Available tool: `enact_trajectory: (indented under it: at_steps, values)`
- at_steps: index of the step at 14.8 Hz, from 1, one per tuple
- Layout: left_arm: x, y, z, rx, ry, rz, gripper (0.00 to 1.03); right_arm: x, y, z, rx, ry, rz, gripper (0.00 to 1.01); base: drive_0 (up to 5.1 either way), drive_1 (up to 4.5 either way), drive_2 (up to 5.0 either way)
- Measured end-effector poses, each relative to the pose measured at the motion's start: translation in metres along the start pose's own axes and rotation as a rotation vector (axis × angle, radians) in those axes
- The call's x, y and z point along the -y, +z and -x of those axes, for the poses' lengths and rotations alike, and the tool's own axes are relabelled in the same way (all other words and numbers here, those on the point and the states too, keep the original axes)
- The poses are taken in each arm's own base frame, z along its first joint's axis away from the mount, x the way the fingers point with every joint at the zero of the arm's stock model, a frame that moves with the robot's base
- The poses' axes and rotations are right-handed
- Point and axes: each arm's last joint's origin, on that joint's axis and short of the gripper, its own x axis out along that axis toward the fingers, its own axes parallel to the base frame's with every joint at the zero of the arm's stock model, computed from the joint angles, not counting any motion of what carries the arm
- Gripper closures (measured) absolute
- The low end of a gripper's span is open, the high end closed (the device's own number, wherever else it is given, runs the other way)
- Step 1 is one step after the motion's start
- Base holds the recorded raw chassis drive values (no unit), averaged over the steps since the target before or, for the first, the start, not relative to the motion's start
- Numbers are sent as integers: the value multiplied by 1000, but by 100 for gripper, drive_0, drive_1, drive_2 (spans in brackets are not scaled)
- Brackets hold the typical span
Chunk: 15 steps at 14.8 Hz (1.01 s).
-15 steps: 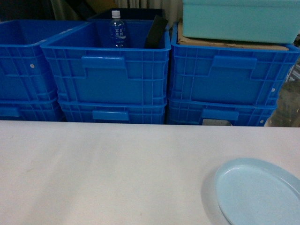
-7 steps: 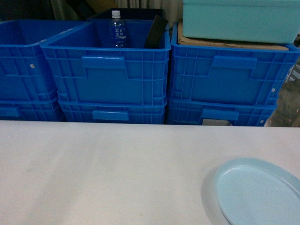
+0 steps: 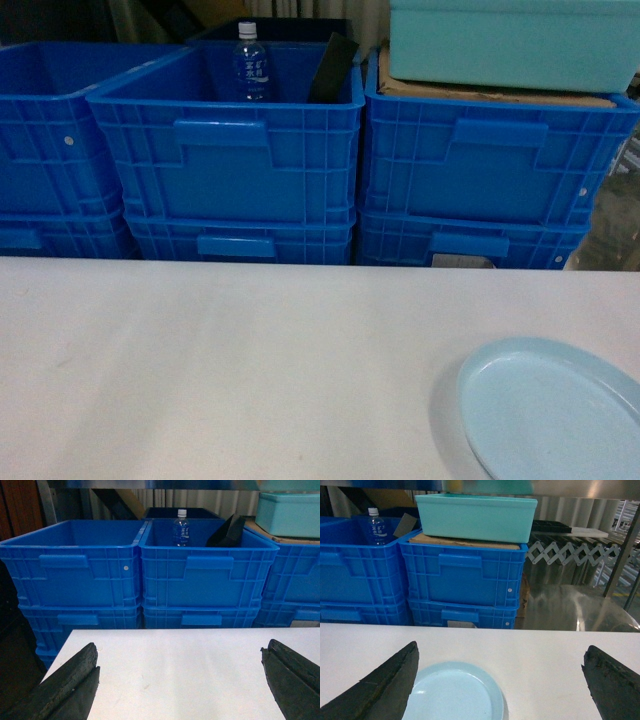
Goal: Place blue tray on left shelf second layer neatly
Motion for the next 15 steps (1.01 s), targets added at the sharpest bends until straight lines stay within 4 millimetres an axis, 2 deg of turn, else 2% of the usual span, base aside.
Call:
enact_trajectory:
  at_steps: [2,3,4,7,9,12,13,15]
  values:
    - [0,0,0,0,0,0,5,0,0,0,0,0,0,3,0,0,0]
    - [0,0,0,0,0,0,5,0,6,-3,56,8,6,3,0,0,0]
    - [0,0,0,0,-1,0,5,0,11,-10,93,21,13,3,0,0,0]
    - [0,0,0,0,0,0,5,-6,10,-37,80,72,15,3,0,0,0]
    - [0,0,0,0,0,0,5,-9,25,-59,110,100,20,3,0,0,0]
    - [0,0,0,0,0,0,5,-6,45,-95,108,129,44,3,0,0,0]
    - [0,0,0,0,0,0,5,-3,45,-111,62,145,46,3,0,0,0]
    - [0,0,0,0,0,0,5,12,31,-161,-147,160,76,3,0,0,0]
